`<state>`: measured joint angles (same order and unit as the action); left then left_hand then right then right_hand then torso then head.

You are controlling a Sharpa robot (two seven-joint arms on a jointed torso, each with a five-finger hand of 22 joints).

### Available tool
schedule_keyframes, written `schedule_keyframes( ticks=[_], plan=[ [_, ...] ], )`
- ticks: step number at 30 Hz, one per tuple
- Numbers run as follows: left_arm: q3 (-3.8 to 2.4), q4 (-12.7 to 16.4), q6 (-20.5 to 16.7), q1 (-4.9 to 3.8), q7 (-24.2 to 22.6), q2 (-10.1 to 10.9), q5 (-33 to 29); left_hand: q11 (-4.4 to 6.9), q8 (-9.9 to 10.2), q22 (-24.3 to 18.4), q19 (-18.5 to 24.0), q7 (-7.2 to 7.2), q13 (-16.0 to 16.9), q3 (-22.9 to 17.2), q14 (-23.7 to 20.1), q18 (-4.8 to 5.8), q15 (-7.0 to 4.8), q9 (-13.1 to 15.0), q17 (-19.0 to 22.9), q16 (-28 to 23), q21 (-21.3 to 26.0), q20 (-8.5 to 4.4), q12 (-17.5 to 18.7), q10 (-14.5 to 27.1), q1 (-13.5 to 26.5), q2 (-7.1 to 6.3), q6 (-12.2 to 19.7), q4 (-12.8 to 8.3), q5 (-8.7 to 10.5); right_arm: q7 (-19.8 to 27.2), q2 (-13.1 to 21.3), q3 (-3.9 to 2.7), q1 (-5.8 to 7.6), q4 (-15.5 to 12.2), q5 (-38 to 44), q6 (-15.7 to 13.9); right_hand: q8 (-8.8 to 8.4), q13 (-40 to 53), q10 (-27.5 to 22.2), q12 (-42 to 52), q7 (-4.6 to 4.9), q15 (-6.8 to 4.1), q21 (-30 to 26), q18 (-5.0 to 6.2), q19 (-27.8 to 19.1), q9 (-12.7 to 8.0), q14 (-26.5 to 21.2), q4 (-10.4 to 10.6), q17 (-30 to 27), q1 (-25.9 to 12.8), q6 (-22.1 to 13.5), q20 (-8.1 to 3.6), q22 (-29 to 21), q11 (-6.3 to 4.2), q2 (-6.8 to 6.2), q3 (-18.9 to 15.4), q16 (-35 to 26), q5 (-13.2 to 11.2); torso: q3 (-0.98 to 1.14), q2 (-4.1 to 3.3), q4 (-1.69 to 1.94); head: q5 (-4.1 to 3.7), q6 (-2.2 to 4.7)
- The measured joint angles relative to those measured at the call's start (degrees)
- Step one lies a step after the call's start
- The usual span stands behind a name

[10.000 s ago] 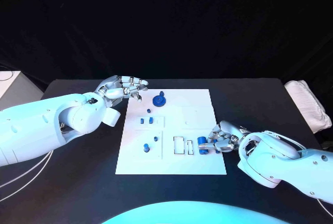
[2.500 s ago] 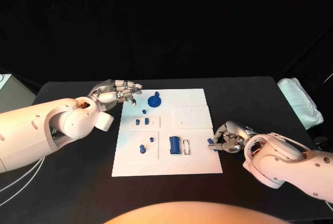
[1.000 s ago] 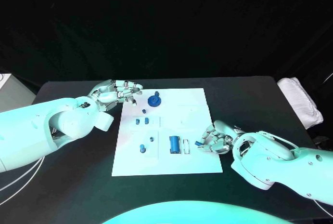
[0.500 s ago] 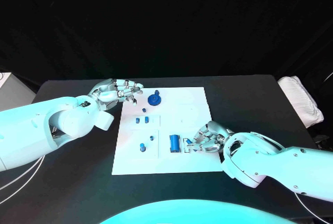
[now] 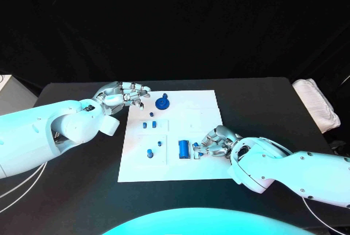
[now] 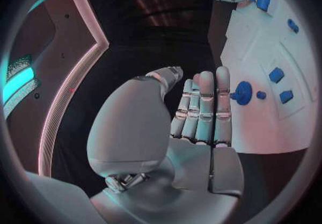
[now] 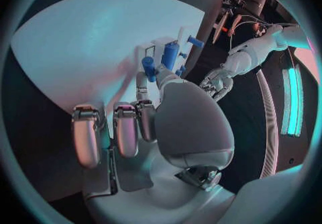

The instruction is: Assemble the parts on the task board

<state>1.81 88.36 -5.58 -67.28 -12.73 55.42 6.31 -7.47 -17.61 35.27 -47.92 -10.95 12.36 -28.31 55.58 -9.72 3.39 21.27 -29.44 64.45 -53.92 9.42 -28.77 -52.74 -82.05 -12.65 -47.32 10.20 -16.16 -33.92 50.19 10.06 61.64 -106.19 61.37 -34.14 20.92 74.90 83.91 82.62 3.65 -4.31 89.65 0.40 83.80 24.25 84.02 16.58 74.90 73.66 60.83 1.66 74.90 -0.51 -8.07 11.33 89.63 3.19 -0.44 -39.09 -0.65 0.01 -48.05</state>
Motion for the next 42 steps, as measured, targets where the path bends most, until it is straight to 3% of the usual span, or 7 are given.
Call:
schedule_keyframes(
  ticks=[30,38,42],
  plan=[
    [0.00,0.04,0.15,0.00,0.43,0.19,0.03,0.00,-0.23,-0.05,-0.20,0.00,-0.05,0.00,0.00,0.00,0.00,-0.07,0.00,0.00,0.00,-0.20,0.00,0.00,-0.22,0.22,0.00,0.00,0.00,-0.62,-0.44,-0.01,-0.07,0.22,-0.16,2.42,0.01,0.00,0.00,0.30,0.01,0.00,0.00,0.00,0.00,0.08,0.00,0.00,0.00,-1.29,-0.01,0.00,0.04,0.00,-0.07,0.00,0.00,0.00,-0.02,0.07,-0.09,0.37,-0.28],
    [0.00,0.00,0.17,0.00,0.49,0.18,0.03,0.00,-0.23,-0.05,-0.20,0.00,-0.04,0.00,0.00,0.00,0.00,-0.07,0.00,0.00,0.20,-0.20,0.00,0.00,-0.22,0.22,0.00,0.00,0.00,-0.64,-0.43,-0.01,-0.08,0.13,-0.09,2.44,0.00,0.00,0.00,0.29,0.01,0.00,0.00,0.00,0.00,0.33,0.00,0.00,0.00,-5.73,-0.02,0.00,0.03,0.00,0.02,0.00,0.00,0.00,-0.01,0.07,-0.06,0.30,-0.16],
    [0.00,-0.01,0.18,0.00,0.51,0.18,0.03,0.00,-0.23,-0.05,-0.20,0.00,-0.04,0.00,0.00,0.00,0.00,-0.07,0.00,0.00,0.20,-0.20,0.00,0.00,-0.22,0.22,0.00,0.00,0.00,-0.64,-0.43,0.00,-0.11,0.04,-0.01,2.42,0.35,0.00,0.00,0.53,-0.03,0.00,0.00,0.00,0.00,0.57,0.00,0.17,0.00,-8.23,0.02,0.00,0.03,0.00,0.99,-0.18,0.00,0.00,0.00,0.06,-0.05,0.32,-0.16]
  ],
)
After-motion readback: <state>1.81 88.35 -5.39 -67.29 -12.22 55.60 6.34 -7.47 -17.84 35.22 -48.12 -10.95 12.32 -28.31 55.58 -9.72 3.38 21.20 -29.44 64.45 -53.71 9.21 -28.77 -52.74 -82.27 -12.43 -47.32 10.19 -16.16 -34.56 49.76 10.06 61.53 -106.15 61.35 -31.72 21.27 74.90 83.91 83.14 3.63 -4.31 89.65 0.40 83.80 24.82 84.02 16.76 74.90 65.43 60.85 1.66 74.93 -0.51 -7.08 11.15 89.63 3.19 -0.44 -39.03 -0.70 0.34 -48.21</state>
